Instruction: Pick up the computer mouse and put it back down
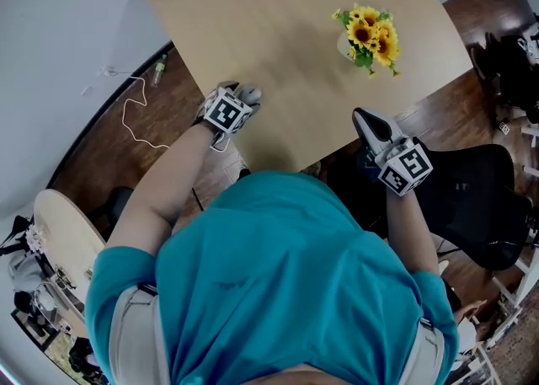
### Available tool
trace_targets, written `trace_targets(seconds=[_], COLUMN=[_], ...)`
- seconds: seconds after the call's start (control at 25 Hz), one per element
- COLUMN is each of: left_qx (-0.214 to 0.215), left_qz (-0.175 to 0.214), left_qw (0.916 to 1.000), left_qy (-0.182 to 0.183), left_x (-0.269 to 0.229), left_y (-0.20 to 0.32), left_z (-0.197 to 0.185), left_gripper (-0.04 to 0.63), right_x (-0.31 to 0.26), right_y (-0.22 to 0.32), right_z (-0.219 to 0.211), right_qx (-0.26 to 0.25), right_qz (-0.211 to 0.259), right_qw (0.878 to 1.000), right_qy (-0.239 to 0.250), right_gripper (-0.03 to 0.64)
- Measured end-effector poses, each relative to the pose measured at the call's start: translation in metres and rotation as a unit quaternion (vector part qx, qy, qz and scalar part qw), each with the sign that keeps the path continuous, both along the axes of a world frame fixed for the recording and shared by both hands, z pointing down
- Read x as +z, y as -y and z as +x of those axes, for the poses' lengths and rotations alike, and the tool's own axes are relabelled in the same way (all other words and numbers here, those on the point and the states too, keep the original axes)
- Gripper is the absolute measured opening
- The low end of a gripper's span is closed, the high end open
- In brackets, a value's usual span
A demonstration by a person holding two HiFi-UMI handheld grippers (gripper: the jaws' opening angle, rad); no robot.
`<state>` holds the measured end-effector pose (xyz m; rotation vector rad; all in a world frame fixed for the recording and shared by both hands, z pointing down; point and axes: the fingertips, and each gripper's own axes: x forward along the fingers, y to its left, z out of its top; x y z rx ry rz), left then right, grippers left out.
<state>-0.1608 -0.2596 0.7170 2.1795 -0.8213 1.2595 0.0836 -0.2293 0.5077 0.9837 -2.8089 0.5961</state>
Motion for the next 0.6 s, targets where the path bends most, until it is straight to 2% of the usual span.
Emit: trace_targets(seconds=[0.12,0.28,0.36,0.48,0.6], left_qx=[0.008,0.0,0.0,0.004,0.0], left_qz=[-0.016,-0.034,-0.043,-0.046,-0.045], left_qw=[0.9998,0.9984,0.9976,0.9976,0.9963], left_qy=[0.001,0.046,0.054,0.052,0.073], left_x=[0.015,0.021,0.025,0.032,0.031], left_y=[-0.001,-0.002,-0.003,-0.001,0.0], left_z=[0.005,-0.007,-0.008,-0.004,-0.01], left_gripper=[0.353,0.353,0.353,0.353,0.356], right_x=[0.001,0.004,0.005,0.005,0.006], right_y=[0.001,0.0,0.0,0.0,-0.002], right_z=[0.0,0.001,0.002,0.004,0.006], right_qx=[0.001,0.001,0.002,0.004,0.006], right_qz=[-0.002,-0.006,-0.007,-0.009,-0.01], right_qw=[1.0,1.0,1.0,1.0,1.0], right_qy=[0.0,0.0,0.0,0.0,0.001], right_gripper=[0.003,0.003,0.003,0.003,0.003])
